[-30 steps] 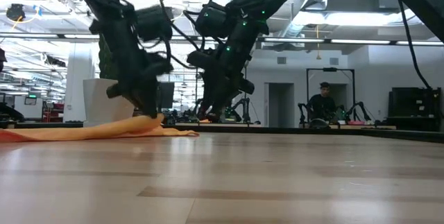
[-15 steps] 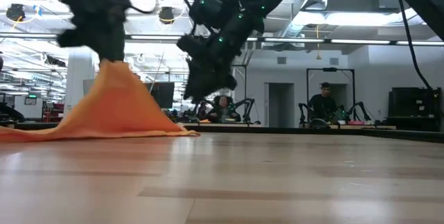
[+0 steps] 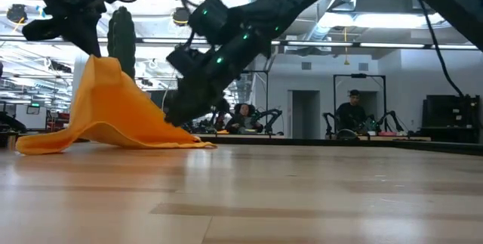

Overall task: Fold microfiber towels
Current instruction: Fold the orange microfiber towel

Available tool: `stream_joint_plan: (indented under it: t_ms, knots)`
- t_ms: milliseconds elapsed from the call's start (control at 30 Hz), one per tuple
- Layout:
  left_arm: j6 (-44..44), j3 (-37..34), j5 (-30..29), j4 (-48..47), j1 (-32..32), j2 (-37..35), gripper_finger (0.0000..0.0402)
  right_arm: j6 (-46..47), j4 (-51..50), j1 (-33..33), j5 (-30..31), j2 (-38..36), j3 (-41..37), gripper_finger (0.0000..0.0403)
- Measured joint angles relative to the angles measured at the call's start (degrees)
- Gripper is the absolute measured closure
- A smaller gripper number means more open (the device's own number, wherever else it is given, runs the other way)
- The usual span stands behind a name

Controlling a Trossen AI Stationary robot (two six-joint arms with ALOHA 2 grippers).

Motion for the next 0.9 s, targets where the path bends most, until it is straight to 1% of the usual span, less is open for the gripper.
stream_joint_plan:
  t_ms: [67, 133, 267, 367, 433, 500, 567, 633, 733, 800, 867, 900]
  knots:
    - [-0.62, -0.01, 0.57, -0.17, 0.07, 0.16, 0.0401, -0.10, 2.55, 0.01, 0.00, 2.72, 2.24, 0.0264]
    - [-1.81, -0.01, 1.60, 0.06, 0.02, 0.34, 0.0401, -0.33, 1.66, 0.15, 0.17, 4.72, 4.36, 0.0271]
    - [-3.91, -0.03, 6.43, 1.26, -0.02, 0.73, 0.0401, -0.92, 0.72, 0.69, 0.69, 8.49, 10.53, 0.0285]
    - [-4.98, -0.03, 8.82, 2.07, -0.02, 0.67, 0.0401, -1.06, -1.41, 1.16, 5.35, 10.58, 14.57, 0.0297]
    - [-5.37, -0.03, 9.85, 3.28, -0.04, 0.63, 0.0401, -1.36, -4.34, 1.16, 6.80, 12.38, 16.98, 0.0308]
    - [-6.14, -0.03, 10.28, 3.65, -0.06, 0.50, 0.0401, -1.46, -11.24, 1.10, 6.95, 13.29, 18.15, 0.0323]
    - [-6.28, -0.03, 10.35, 4.84, -0.09, 0.52, 0.0401, -1.23, -14.85, 1.08, 6.90, 14.04, 19.03, 0.0341]
    - [-6.89, -0.03, 10.41, 5.19, -0.21, 0.55, 0.0401, -0.23, -19.06, 1.05, 5.49, 14.03, 19.35, 0.0360]
    - [-8.79, -0.03, 11.59, 7.12, -1.31, 0.59, 0.0401, -0.19, -29.33, 1.16, 3.23, 13.41, 19.41, 0.0388]
    - [-10.66, -0.03, 12.45, 8.92, -2.62, 0.57, 0.0401, -1.52, -34.72, 1.94, 3.49, 11.97, 19.37, 0.0393]
    - [-13.19, -0.03, 12.86, 11.62, -4.26, 0.57, 0.0401, -3.03, -44.00, 2.80, 3.23, 10.20, 18.82, 0.0384]
    - [-14.51, -0.03, 12.86, 13.22, -5.25, 0.59, 0.0401, -3.86, -46.58, 3.09, 3.23, 9.06, 18.65, 0.0378]
